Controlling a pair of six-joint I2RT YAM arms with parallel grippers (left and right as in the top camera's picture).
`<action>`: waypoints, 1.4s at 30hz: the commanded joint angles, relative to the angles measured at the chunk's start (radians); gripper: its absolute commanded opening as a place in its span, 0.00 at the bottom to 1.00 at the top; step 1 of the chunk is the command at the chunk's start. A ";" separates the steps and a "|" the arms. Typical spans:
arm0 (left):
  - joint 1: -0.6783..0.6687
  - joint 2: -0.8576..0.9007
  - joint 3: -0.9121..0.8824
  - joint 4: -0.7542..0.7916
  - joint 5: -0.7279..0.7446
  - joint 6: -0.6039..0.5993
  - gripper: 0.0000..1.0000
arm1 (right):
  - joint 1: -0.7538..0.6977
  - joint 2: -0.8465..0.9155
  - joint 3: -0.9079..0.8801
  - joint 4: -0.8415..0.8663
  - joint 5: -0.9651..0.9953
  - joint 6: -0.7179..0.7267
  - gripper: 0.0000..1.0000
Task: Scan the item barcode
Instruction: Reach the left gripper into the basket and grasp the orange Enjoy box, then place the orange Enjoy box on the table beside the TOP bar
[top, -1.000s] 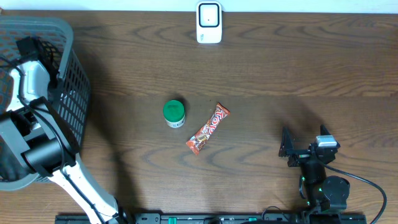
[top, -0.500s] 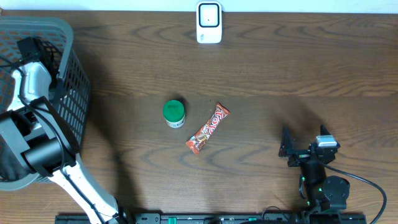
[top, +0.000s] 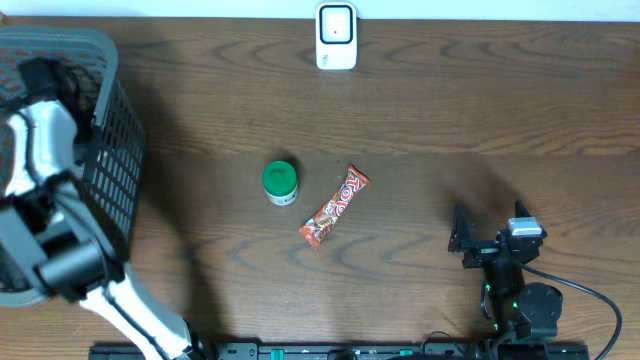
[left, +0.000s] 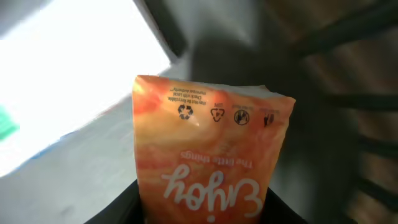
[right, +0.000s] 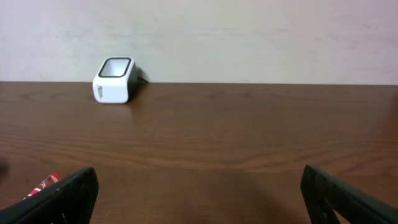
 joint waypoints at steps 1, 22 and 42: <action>0.024 -0.230 0.012 -0.008 -0.011 -0.002 0.40 | 0.009 -0.004 -0.002 -0.004 0.002 -0.005 0.99; -0.903 -0.745 -0.088 -0.100 0.166 -0.063 0.40 | 0.009 -0.004 -0.002 -0.004 0.002 -0.005 0.99; -1.291 -0.009 -0.161 0.099 -0.006 -0.137 0.40 | 0.009 -0.004 -0.002 -0.004 0.002 -0.005 0.99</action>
